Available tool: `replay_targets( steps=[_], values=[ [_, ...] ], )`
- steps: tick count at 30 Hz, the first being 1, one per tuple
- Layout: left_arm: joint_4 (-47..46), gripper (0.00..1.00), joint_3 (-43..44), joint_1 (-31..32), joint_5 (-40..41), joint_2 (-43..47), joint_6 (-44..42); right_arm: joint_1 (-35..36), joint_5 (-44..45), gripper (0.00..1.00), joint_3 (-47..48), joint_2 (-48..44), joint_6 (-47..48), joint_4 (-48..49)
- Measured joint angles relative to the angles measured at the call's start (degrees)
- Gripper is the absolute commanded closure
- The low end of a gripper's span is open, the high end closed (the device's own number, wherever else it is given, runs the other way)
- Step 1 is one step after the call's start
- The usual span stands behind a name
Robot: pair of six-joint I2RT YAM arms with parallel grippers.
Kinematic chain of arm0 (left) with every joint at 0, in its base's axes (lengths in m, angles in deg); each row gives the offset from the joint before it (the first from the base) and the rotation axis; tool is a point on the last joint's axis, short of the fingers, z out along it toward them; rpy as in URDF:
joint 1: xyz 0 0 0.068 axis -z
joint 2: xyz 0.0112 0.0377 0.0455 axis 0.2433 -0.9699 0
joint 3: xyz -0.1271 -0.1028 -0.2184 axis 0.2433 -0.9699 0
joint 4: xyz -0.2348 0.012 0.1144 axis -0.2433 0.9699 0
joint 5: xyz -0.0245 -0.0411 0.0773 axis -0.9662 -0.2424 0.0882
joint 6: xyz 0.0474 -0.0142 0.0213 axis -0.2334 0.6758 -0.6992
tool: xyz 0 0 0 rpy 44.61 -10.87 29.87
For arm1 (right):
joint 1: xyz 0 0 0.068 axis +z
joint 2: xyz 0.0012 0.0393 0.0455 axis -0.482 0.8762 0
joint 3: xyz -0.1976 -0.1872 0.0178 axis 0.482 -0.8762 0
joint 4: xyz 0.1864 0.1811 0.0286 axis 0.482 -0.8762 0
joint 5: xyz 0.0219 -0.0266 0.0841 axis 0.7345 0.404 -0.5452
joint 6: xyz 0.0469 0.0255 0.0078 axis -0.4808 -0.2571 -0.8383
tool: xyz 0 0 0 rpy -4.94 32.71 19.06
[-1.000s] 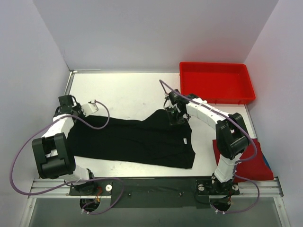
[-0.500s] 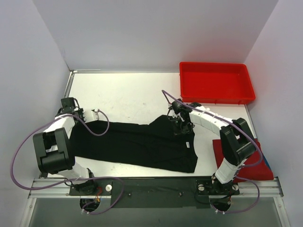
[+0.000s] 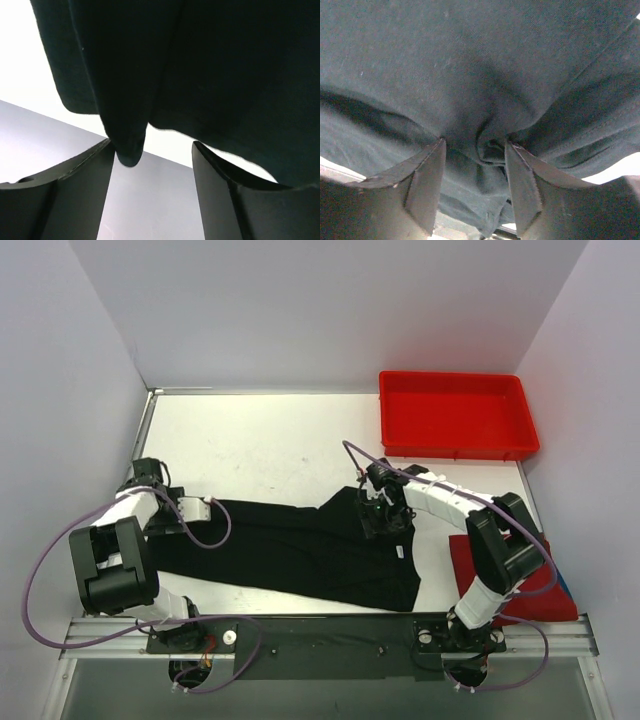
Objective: Fold and stack the t-shirts
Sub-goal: Fold the other side of the tshirt into a rectangle
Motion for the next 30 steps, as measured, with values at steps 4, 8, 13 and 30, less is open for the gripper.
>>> replay_targets(
  steps=[4,8,13,30],
  values=[
    [12.87,0.26,8.37,0.0,1.01,-0.31,1.62,-0.42,-2.14,0.43,0.15,-4.02,2.27,-2.58],
    [21.59,0.41,16.7,0.0,0.15,-0.28,2.95,-2.69,-5.84,0.42,4.48,-9.9,3.52,-5.44],
    [26.34,0.59,19.28,1.27,-4.61,-0.48,7.67,-8.66,-6.21,0.57,14.43,-5.68,1.49,-5.03],
    [22.47,0.46,29.9,28.3,-24.65,-9.05,48.94,-14.49,-2.34,0.64,22.67,18.97,-3.87,-1.88]
  ],
)
